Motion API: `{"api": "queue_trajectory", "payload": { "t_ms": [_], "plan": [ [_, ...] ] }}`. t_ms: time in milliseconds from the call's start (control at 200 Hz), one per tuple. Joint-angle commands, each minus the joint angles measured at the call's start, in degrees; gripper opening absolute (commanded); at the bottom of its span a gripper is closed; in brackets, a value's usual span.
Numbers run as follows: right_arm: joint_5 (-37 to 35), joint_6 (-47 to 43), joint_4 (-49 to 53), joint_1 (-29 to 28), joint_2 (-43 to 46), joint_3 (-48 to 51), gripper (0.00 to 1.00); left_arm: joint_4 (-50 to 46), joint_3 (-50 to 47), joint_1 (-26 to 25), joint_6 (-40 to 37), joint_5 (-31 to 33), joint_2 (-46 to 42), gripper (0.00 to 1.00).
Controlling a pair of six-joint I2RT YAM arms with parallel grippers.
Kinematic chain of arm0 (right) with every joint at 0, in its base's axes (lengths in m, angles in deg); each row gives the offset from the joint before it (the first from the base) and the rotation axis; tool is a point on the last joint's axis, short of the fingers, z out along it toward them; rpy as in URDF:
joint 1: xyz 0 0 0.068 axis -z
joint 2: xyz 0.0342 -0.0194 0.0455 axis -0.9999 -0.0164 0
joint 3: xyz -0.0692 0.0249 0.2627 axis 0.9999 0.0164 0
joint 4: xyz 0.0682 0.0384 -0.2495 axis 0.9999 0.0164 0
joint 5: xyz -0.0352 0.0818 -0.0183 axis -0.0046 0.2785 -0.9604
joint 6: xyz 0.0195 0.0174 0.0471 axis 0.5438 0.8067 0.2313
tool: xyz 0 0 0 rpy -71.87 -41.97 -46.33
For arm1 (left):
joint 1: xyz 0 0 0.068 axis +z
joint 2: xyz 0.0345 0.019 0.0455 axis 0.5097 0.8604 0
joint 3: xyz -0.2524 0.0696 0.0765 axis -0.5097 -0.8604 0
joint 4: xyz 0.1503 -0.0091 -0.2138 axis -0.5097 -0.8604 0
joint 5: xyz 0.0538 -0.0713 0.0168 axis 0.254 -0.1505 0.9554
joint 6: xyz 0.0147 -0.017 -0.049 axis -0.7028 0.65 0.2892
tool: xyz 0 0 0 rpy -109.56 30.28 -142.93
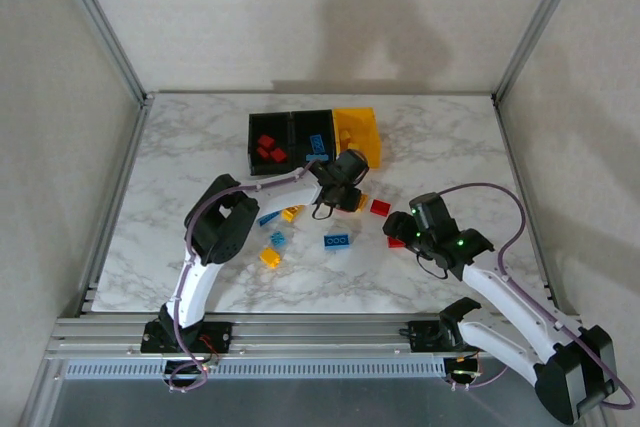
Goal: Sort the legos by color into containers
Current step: Move the legos to the center of the table, then pick up the lego from the center of the table.
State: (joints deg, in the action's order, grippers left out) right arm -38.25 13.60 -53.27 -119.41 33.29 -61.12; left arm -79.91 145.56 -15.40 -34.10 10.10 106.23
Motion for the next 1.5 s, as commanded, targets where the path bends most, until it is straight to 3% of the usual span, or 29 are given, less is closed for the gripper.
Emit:
{"api": "queue_trajectory", "payload": {
  "t_ms": [0,195,386,781,1492],
  "plan": [
    [0.27,-0.73,-0.81,0.37,-0.03,-0.28,0.72,-1.44,-1.24,-0.28,-0.43,1.50,-3.37,0.44],
    [0.24,-0.64,-0.77,0.35,0.23,0.07,0.72,-1.34,-2.18,-0.28,-0.17,1.61,-2.68,0.44],
    [0.39,-0.95,-1.44,0.38,-0.25,0.23,0.72,-1.09,-2.76,-0.28,0.19,1.50,-3.33,0.58],
    [1.04,-1.87,-2.85,0.37,-2.54,-0.52,0.72,-1.04,-5.76,-0.19,0.08,1.45,-7.93,0.63],
    [0.55,-1.30,-1.55,0.36,-0.09,0.23,0.72,0.65,-5.30,0.80,0.96,-0.61,-4.26,0.58]
  ]
}}
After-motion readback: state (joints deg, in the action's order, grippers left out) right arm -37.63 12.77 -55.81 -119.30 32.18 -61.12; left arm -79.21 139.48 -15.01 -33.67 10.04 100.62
